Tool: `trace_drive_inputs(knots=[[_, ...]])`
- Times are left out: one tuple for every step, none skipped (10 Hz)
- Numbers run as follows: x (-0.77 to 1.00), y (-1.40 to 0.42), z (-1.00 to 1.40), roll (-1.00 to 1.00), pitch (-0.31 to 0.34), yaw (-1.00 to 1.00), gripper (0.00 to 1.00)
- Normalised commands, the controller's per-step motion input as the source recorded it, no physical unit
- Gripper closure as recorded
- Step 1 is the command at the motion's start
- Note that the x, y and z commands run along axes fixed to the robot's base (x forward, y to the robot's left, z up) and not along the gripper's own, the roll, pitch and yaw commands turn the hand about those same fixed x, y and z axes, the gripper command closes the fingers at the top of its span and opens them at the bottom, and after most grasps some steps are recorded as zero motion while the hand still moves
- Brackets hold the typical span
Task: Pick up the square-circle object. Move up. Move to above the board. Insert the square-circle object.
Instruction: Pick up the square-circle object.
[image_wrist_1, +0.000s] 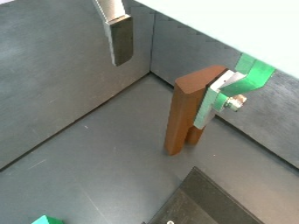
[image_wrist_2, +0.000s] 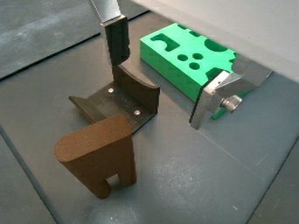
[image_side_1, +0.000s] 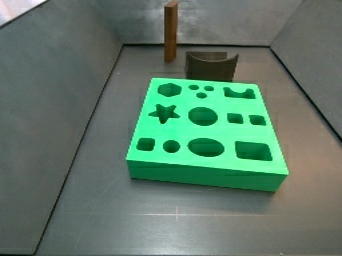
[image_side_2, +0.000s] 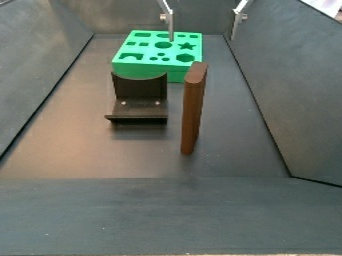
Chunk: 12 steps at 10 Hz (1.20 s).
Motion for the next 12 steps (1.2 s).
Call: trace_drive_inputs(knots=[[-0.01, 0.00, 0.00, 0.00, -0.040, 0.00, 0.00], [-0.03, 0.00, 0.00, 0.00, 0.000, 0.00, 0.00], [0.11, 0.22, -0.38, -0.01, 0.051, -0.28, 0.00], [0.05, 0.40, -0.65, -0.03, 0.036, -0.56, 0.00], [0.02, 0.42, -0.64, -0.07, 0.030, -0.55, 0.00], [0.00, 0.41, -0.53, -0.09, 0.004, -0.51, 0.00], [-0.05, 0.38, -0.48, -0.10, 0.000, -0.50, 0.00], [0.02, 0.40, -0.44, -0.14, -0.010, -0.48, 0.00], [0.25, 0.44, -0.38, -0.19, -0.059, -0.42, 0.00], [0.35, 0.45, -0.21, -0.24, -0.066, -0.36, 0.00], [0.37, 0.44, -0.12, -0.26, -0.077, -0.34, 0.00], [0.31, 0.37, -0.15, -0.21, -0.101, -0.33, 0.00]])
